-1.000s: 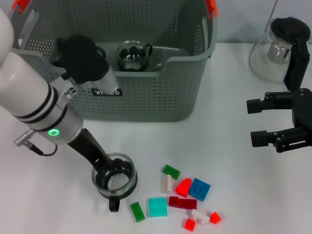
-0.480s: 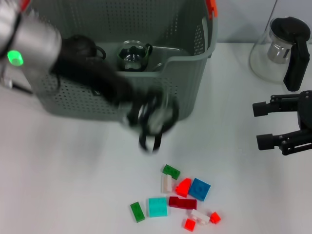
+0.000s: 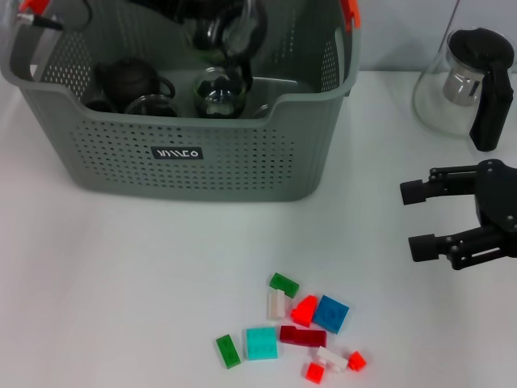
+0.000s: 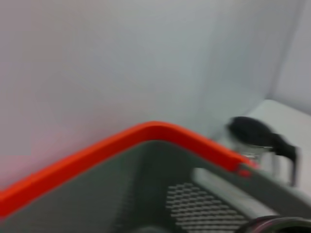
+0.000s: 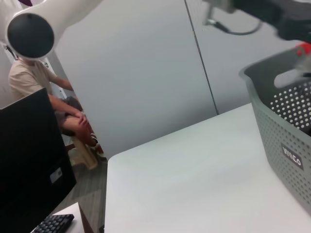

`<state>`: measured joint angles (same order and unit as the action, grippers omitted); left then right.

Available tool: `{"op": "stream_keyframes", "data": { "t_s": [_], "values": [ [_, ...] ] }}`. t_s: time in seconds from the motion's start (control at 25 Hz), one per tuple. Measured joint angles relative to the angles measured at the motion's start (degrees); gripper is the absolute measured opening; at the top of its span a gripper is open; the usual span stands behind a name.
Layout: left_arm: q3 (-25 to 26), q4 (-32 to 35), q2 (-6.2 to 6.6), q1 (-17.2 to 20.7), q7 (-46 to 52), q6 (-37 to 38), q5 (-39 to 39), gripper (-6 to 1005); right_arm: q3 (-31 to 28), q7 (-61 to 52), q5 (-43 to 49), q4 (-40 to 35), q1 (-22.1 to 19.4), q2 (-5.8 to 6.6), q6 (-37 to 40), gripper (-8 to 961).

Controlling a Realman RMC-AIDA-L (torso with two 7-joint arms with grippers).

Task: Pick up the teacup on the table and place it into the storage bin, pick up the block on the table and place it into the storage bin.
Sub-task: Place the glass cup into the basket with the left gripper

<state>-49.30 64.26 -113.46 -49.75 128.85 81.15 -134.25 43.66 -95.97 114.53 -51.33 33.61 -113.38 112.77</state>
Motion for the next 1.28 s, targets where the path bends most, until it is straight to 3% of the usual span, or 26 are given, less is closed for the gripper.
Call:
{"op": "stream_keyframes", "data": {
  "t_s": [0.2, 0.56, 0.76, 1.28],
  "values": [
    [-2.29, -8.22, 0.93, -2.23, -0.64, -13.1, -4.3, 47, 0.02, 0.0, 0.0, 0.08, 0.14, -0.65, -0.13, 911],
    [-3.18, -19.46, -1.32, -4.78, -0.13, -32.16, -12.62, 48, 0.02, 0.0, -0.01, 0.69, -0.03, -0.87, -0.49, 912],
    [-3.49, -21.2, -3.58, -5.12, -0.44, -35.87, -16.64, 49, 0.02, -0.19, -0.01, 0.81, -0.08, -0.97, -0.53, 912],
    [-5.99, -20.15, -5.77, -4.87, -0.04, -35.63, -20.2, 55, 0.02, -0.19, -0.01, 0.79, -0.41, -0.88, -0.35, 911]
  ]
}}
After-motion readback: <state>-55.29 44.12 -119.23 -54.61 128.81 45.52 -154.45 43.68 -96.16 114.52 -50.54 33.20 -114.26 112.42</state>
